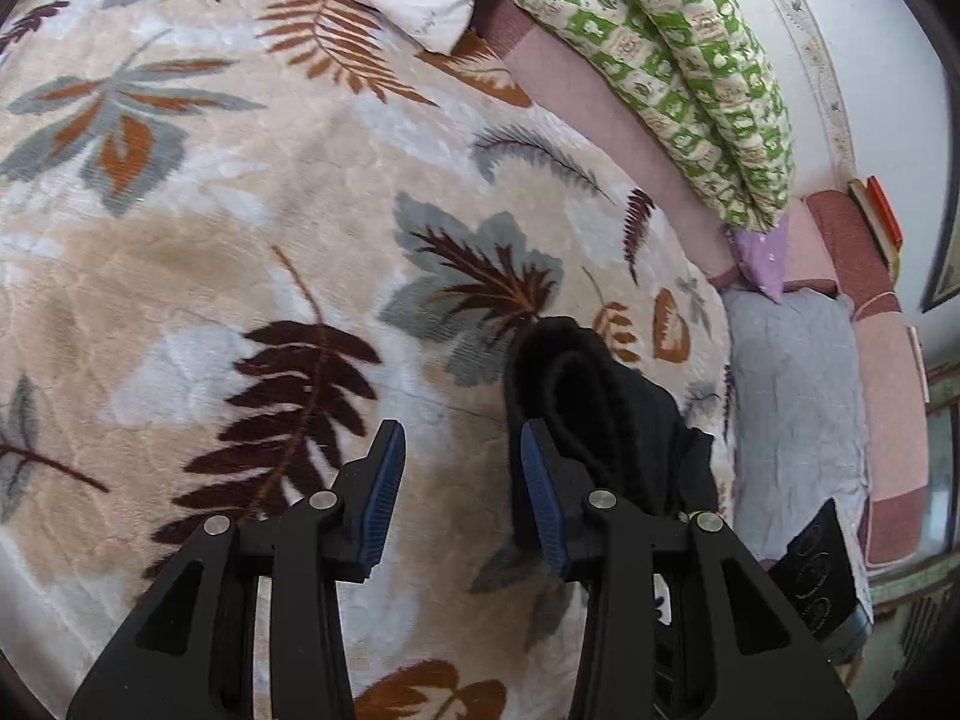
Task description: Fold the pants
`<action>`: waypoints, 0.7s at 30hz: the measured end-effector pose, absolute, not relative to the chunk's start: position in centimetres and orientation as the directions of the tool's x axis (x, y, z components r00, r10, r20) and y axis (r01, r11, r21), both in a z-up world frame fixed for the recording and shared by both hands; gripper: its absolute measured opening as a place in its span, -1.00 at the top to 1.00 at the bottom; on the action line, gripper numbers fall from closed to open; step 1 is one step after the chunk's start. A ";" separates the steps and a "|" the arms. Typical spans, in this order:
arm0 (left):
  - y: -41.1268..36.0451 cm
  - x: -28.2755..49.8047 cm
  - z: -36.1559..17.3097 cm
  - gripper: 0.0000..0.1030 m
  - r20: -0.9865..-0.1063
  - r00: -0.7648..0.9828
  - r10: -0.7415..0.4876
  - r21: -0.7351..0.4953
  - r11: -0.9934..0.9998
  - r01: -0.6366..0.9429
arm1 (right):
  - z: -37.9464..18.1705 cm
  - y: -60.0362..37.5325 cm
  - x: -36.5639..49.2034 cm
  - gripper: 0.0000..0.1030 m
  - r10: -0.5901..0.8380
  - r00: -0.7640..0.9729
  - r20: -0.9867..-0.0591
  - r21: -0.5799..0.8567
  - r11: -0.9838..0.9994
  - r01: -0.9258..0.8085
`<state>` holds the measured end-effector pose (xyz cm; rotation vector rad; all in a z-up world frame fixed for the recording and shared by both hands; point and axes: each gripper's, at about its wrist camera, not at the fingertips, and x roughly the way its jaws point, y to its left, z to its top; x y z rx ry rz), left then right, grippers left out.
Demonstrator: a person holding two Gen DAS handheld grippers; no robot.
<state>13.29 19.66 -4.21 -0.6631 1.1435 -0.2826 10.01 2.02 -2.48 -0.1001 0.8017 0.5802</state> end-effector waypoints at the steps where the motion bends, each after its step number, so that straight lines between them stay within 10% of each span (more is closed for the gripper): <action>1: 19.3 13.5 -4.1 0.26 -0.741 0.402 -0.538 -0.621 0.776 -0.107 | -2.6 2.0 10.1 0.42 0.456 0.544 -0.704 0.137 0.839 -0.526; 13: 17.9 15.7 -5.7 0.25 -0.708 0.332 -0.623 -0.688 0.716 -0.123 | -3.3 2.2 10.4 0.41 0.471 0.518 -0.714 0.166 0.832 -0.529; 21: 18.5 16.0 -6.9 -0.15 -0.616 0.335 -0.713 -0.785 0.589 -0.190 | -3.8 1.9 11.0 0.39 0.475 0.502 -0.723 0.193 0.836 -0.513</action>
